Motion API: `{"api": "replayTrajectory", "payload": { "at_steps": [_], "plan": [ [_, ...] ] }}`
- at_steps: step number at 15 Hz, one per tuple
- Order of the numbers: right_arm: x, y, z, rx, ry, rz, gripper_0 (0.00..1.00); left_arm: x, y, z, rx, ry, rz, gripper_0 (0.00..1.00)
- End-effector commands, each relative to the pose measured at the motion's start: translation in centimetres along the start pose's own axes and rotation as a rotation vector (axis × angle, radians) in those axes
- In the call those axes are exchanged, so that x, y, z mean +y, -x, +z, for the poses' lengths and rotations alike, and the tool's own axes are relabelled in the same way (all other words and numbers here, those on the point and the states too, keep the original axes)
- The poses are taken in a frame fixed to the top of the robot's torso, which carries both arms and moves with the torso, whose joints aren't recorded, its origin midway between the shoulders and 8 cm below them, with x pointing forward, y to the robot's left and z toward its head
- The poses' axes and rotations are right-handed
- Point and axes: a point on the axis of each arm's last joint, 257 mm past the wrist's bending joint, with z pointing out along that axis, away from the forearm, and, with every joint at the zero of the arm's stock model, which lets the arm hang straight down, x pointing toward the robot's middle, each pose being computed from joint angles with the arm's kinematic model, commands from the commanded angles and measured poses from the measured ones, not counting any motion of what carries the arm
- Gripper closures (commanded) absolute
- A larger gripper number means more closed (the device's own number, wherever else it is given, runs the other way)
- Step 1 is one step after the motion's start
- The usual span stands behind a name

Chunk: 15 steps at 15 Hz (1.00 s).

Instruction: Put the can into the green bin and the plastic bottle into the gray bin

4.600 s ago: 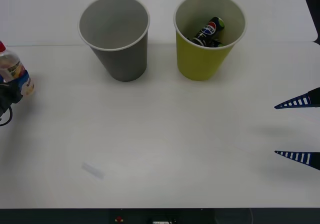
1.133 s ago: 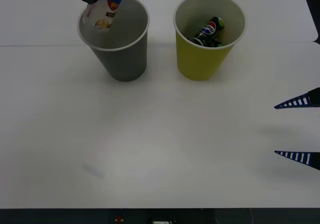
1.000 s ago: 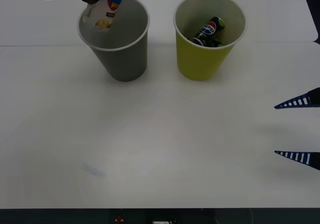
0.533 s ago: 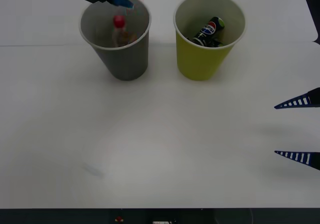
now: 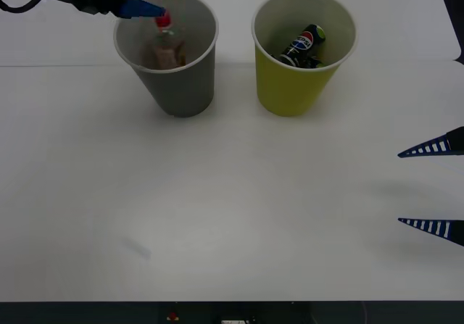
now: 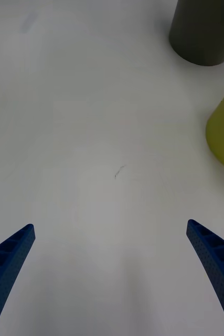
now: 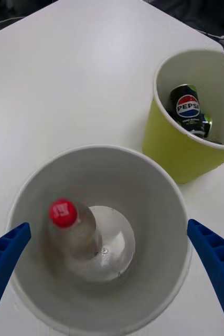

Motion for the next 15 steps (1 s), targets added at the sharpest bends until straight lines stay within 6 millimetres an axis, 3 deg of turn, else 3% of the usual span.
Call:
{"api": "replayTrajectory", "payload": {
  "at_steps": [1,6,15],
  "plan": [
    [0.0,0.0,0.0,0.000,0.000,0.000,0.00,-0.5,-1.8,-2.1,-0.030,-0.026,0.011,0.00],
    [0.0,0.0,0.0,0.000,0.000,0.000,0.00,-2.5,-6.8,-5.9,-0.069,-0.049,0.094,0.00],
    [0.0,0.0,0.0,0.000,0.000,0.000,0.00,-9.3,-17.7,-11.8,-0.051,-0.202,0.223,0.00]
  ]
}}
